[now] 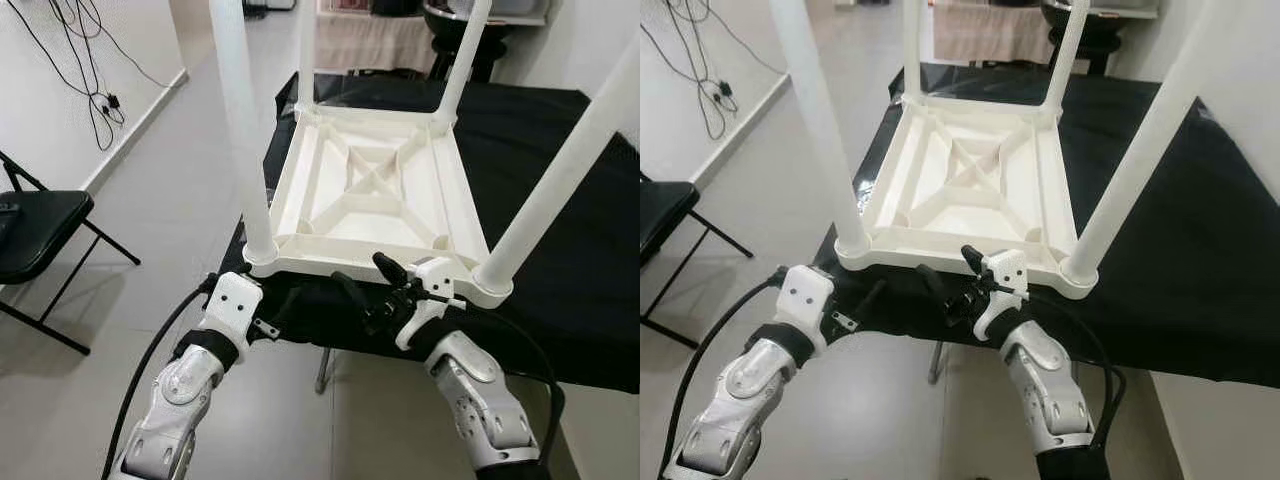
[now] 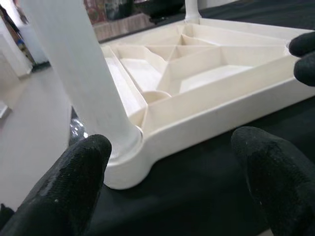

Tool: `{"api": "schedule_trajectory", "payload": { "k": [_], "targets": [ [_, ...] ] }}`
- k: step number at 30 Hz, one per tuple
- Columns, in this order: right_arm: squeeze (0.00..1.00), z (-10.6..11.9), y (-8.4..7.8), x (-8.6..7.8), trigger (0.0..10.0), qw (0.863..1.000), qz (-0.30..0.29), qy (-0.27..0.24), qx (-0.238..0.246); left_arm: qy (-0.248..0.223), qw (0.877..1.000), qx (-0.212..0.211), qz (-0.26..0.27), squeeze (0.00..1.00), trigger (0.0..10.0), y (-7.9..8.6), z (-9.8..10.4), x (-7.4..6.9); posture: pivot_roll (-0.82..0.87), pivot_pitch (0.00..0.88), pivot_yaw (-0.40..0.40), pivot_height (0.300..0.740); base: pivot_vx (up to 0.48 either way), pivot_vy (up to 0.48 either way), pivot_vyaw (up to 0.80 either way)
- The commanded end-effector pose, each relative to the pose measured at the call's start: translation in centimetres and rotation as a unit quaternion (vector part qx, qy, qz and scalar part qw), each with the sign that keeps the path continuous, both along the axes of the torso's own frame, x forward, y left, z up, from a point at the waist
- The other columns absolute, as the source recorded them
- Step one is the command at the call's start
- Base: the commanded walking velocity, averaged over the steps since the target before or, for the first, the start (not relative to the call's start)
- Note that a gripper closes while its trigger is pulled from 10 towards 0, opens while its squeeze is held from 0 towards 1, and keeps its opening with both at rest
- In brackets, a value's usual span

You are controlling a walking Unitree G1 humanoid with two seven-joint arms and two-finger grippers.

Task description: Building children table

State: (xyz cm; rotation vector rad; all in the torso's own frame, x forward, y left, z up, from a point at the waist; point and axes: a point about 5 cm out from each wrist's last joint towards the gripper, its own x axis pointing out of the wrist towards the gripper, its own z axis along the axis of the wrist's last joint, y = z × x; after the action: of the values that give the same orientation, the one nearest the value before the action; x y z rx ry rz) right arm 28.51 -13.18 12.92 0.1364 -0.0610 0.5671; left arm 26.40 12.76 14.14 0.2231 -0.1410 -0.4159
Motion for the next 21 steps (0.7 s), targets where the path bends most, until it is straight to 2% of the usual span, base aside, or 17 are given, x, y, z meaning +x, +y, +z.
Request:
{"api": "schedule_trajectory", "payload": {
  "k": [1, 3, 10, 13, 19, 21],
  "targets": [
    [0.00, 0.2, -0.2, 0.3, 10.0, 1.000, -0.008, -0.005, -0.004, -0.008, 1.000, 0.002, 0.005, 0.00, 10.0, 0.4, 0.4, 0.2, 0.07, 0.048, -0.019, 0.740, 0.000, 0.000, 0.00],
    [0.00, 0.4, -0.6, 0.5, 10.0, 1.000, -0.015, -0.008, -0.007, -0.010, 1.000, 0.001, 0.005, 0.00, 10.0, 0.5, 0.6, 0.5, 0.06, 0.052, -0.021, 0.740, 0.000, 0.000, 0.00],
    [0.00, 0.8, -0.3, 0.6, 10.0, 1.000, -0.001, -0.025, -0.004, -0.011, 1.000, -0.005, 0.012, 0.00, 10.0, 0.6, 0.6, 0.6, 0.06, 0.061, -0.021, 0.740, 0.000, 0.000, -0.80],
    [0.00, 1.2, -0.2, 0.7, 10.0, 0.999, 0.002, -0.032, -0.002, -0.010, 1.000, -0.007, 0.014, 0.00, 10.0, 0.7, 0.7, 0.6, 0.05, 0.063, -0.016, 0.740, 0.000, 0.000, 0.00],
    [0.00, 2.8, 0.0, 1.4, 10.0, 0.999, 0.014, -0.049, -0.002, -0.027, 0.999, -0.023, -0.001, 0.00, 10.0, 0.5, 2.2, 0.6, 0.05, 0.067, -0.013, 0.740, 0.000, 0.000, 0.00],
    [0.00, 3.3, 0.0, 1.5, 10.0, 0.998, 0.024, -0.058, 0.003, -0.034, 0.999, -0.025, -0.005, 0.00, 10.0, 0.5, 2.6, 0.6, 0.05, 0.068, -0.014, 0.740, 0.000, 0.000, -0.80]
  ]
}}
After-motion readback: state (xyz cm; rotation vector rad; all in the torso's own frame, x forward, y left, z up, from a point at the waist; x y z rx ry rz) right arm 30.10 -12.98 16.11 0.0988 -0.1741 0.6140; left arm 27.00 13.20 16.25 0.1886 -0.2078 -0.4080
